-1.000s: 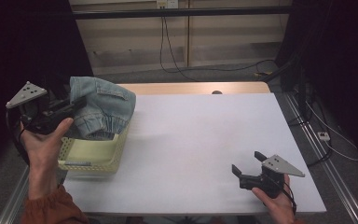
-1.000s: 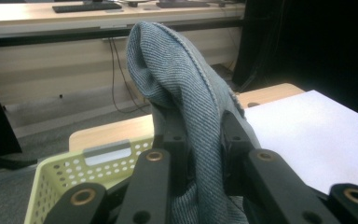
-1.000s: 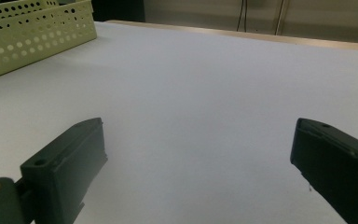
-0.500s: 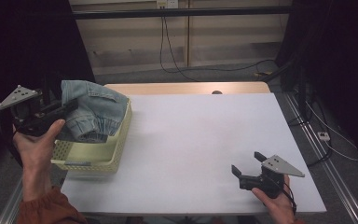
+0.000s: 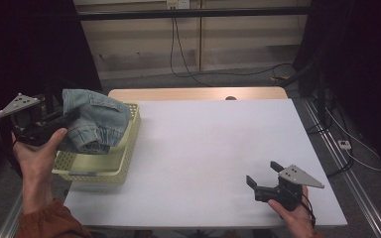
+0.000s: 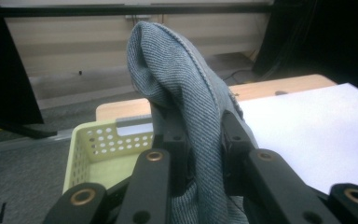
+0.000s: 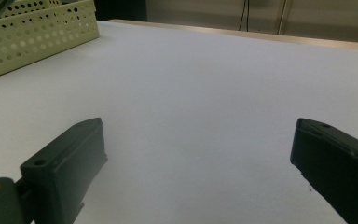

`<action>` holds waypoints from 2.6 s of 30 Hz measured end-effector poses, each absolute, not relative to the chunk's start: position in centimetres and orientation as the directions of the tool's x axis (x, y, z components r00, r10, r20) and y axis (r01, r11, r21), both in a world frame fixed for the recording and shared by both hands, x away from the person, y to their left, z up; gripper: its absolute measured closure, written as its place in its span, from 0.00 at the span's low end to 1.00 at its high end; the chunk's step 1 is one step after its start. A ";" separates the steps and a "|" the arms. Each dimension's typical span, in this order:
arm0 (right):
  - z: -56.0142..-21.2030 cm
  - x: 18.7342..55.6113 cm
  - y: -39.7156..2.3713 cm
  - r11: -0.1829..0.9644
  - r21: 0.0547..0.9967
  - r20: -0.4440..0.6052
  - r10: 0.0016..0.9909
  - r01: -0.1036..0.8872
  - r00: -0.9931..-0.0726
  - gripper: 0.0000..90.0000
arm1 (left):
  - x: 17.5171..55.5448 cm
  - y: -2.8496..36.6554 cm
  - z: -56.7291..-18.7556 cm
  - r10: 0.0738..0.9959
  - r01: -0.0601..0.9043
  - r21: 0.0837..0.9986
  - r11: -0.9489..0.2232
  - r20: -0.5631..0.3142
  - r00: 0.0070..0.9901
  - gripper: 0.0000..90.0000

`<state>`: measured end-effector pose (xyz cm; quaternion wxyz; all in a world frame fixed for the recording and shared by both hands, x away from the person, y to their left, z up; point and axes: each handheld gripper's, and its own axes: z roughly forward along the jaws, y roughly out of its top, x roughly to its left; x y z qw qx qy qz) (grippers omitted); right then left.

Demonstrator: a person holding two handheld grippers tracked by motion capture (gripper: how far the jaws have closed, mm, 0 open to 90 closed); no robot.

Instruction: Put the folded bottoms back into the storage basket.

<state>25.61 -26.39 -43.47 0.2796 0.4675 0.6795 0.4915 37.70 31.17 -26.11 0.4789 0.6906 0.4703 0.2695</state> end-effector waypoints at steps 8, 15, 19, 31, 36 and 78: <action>-43.5 25.6 -26.4 0.081 0.929 0.079 0.910 0.361 -0.407 0.04 | 38.6 31.3 -27.1 0.917 0.429 0.896 -0.109 -0.076 0.391 0.85; -43.4 25.5 -26.4 0.084 0.929 0.077 0.909 0.360 -0.411 0.04 | 38.9 31.6 -27.8 0.922 0.454 0.884 -0.109 -0.080 0.379 0.85; -43.5 25.5 -26.3 0.082 0.929 0.079 0.909 0.361 -0.410 0.04 | 39.3 31.9 -28.2 0.924 0.471 0.875 -0.108 -0.086 0.372 0.85; -43.5 25.5 -26.3 0.085 0.930 0.076 0.907 0.358 -0.414 0.04 | 40.1 32.4 -29.5 0.935 0.543 0.832 -0.118 -0.092 0.344 0.85; -43.4 25.5 -26.3 0.084 0.929 0.077 0.908 0.360 -0.412 0.04 | 40.4 32.4 -30.0 0.930 0.543 0.829 -0.132 -0.087 0.358 0.85; -43.5 25.6 -26.3 0.090 0.926 0.073 0.910 0.366 -0.409 0.04 | 43.5 31.6 -33.4 0.928 0.595 0.786 -0.170 -0.076 0.365 0.82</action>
